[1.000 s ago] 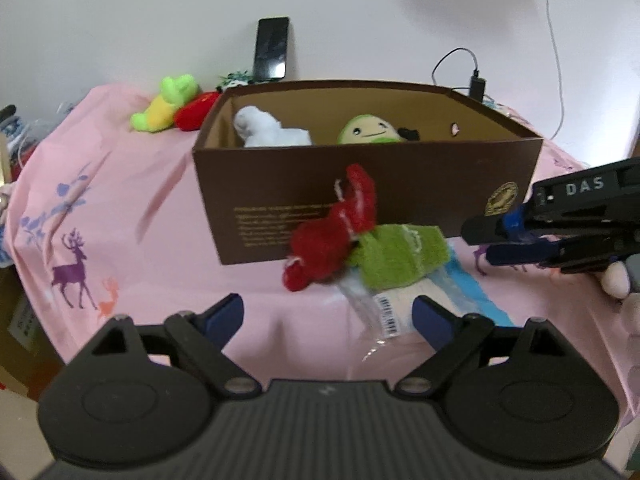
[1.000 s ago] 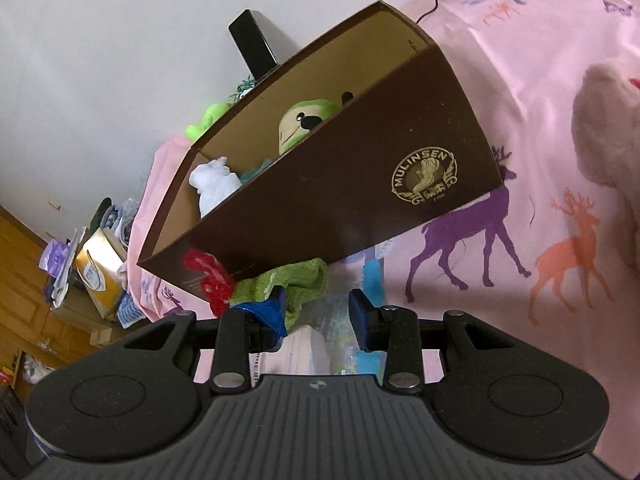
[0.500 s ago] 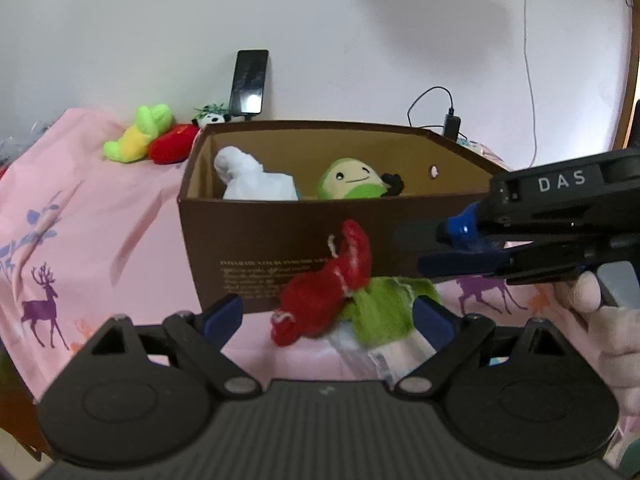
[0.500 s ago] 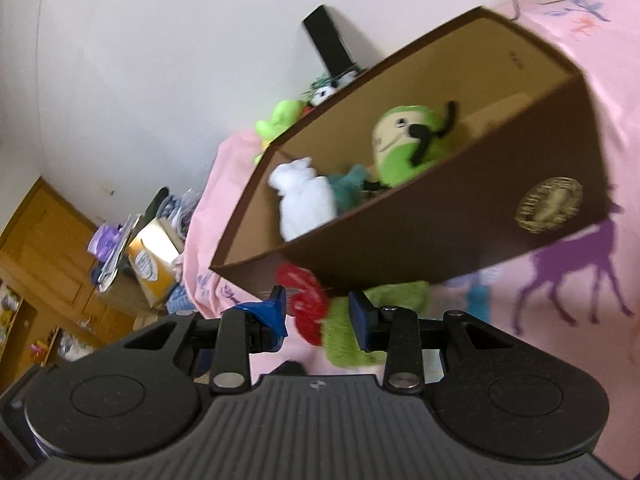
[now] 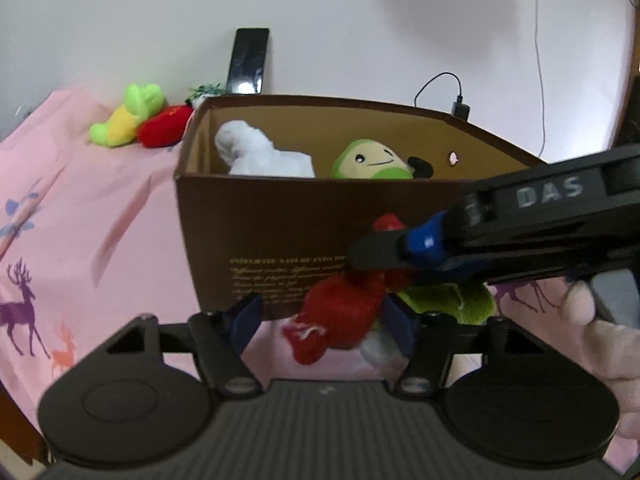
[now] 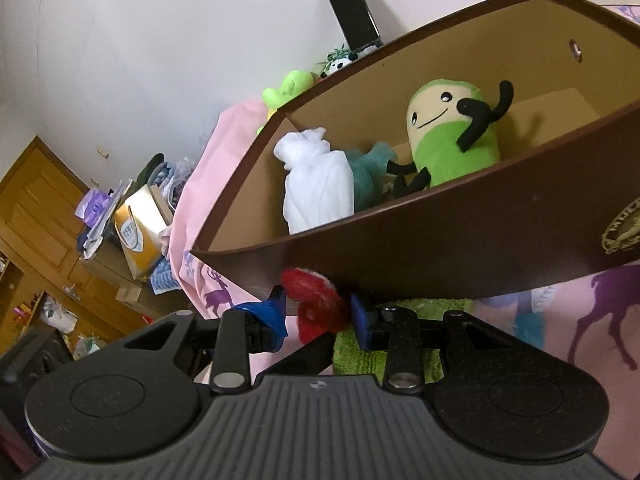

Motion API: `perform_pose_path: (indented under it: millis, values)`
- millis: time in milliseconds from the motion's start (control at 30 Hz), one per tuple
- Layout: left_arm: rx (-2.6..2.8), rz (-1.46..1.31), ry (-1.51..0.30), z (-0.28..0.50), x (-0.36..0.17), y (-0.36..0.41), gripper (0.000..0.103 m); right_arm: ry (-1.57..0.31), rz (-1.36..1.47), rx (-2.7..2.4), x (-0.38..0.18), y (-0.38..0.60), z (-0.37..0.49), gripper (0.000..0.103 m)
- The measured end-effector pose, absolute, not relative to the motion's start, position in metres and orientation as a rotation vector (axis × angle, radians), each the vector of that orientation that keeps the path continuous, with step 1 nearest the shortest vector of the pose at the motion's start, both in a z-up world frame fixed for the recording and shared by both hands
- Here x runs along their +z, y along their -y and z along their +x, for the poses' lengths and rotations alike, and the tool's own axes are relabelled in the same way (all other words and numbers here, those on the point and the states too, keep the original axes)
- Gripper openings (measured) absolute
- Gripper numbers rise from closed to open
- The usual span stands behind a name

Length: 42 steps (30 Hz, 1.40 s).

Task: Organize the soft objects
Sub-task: 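Grasp the red knitted plush with the right gripper, then lift the red plush with the right gripper and lower it into the box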

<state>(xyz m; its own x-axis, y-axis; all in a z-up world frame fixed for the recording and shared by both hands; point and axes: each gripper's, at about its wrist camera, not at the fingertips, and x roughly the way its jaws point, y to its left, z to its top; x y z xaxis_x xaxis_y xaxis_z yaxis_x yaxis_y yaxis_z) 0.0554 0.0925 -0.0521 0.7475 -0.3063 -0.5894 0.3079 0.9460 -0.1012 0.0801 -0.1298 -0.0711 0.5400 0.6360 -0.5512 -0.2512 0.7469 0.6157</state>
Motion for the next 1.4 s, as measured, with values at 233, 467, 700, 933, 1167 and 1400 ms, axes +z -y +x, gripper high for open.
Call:
perform_pose_path:
  millis: [233,467,700,933,1167,1400]
  values:
    - [-0.345,-0.025,-0.669,0.058,-0.061,-0.093,0.037,-0.815,0.468,0.559,-0.076,0.125,0.075,0.009]
    - [-0.323,-0.067,-0.614,0.045,-0.043,-0.099,0.033,-0.738,0.482,0.621,-0.062,0.125,0.068,0.004]
    - [-0.326,-0.075,-0.550,0.018,-0.016,-0.097,0.033,-0.646,0.484,0.667,-0.041,0.128,0.053,0.004]
    - [-0.369,-0.028,-0.469,0.005,0.017,-0.078,0.032,-0.548,0.489,0.673,-0.017,0.142,0.036,0.004]
    - [-0.419,0.038,-0.407,0.024,0.044,-0.053,0.032,-0.464,0.508,0.630,0.005,0.161,0.046,0.004]
    - [-0.441,0.036,-0.385,0.072,0.063,-0.040,0.032,-0.438,0.477,0.593,0.030,0.167,0.088,0.004]
